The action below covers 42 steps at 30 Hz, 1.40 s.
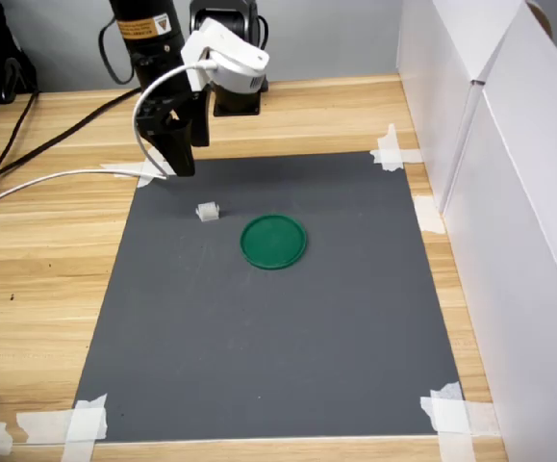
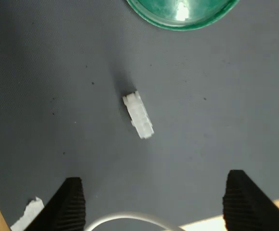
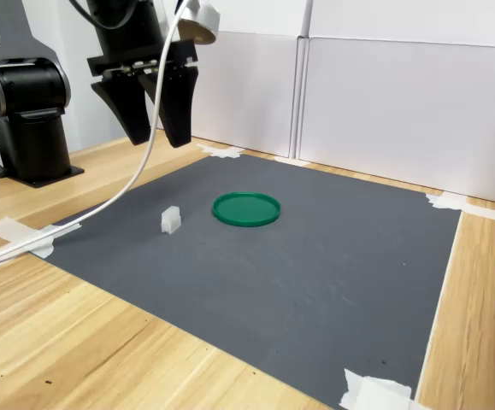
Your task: Grasp a white terminal and put it in the green lid.
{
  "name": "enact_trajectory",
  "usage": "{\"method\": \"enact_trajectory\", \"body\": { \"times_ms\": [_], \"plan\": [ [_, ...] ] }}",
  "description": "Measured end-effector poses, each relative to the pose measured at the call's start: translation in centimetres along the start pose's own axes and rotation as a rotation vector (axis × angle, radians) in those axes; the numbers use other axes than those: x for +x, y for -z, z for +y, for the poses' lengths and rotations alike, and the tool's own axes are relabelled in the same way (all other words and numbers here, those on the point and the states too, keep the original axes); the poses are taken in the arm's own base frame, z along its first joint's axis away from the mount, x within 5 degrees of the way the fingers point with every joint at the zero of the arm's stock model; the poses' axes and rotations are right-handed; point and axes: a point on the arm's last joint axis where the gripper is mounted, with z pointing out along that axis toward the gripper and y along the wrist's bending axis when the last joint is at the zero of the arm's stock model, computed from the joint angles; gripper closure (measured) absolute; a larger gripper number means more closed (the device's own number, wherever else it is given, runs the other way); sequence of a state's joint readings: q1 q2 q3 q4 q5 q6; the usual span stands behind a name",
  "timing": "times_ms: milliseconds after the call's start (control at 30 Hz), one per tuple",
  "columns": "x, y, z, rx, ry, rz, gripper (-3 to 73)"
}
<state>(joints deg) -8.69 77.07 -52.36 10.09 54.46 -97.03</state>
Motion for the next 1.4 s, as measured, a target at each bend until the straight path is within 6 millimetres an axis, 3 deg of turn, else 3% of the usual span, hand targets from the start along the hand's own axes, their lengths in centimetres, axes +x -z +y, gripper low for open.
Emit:
{"method": "enact_trajectory", "body": {
  "times_ms": [167, 400, 833, 1033, 1233, 1400],
  "plan": [
    [0.3, -2.1, -0.2, -0.046, -0.007, 0.003, -0.7],
    [1.0, -5.0, 1.0, -0.029, 0.019, 0.032, -0.7],
    [1.3, -8.2, 0.7, -0.049, 0.017, 0.018, -0.6],
    [1.3, -8.6, 0.6, -0.047, -0.011, 0.002, 0.5],
    [1.2, -8.6, 0.6, -0.044, -0.023, -0.006, 9.8],
    [1.2, -8.7, 0.6, -0.043, -0.050, -0.005, 31.6]
  ]
}}
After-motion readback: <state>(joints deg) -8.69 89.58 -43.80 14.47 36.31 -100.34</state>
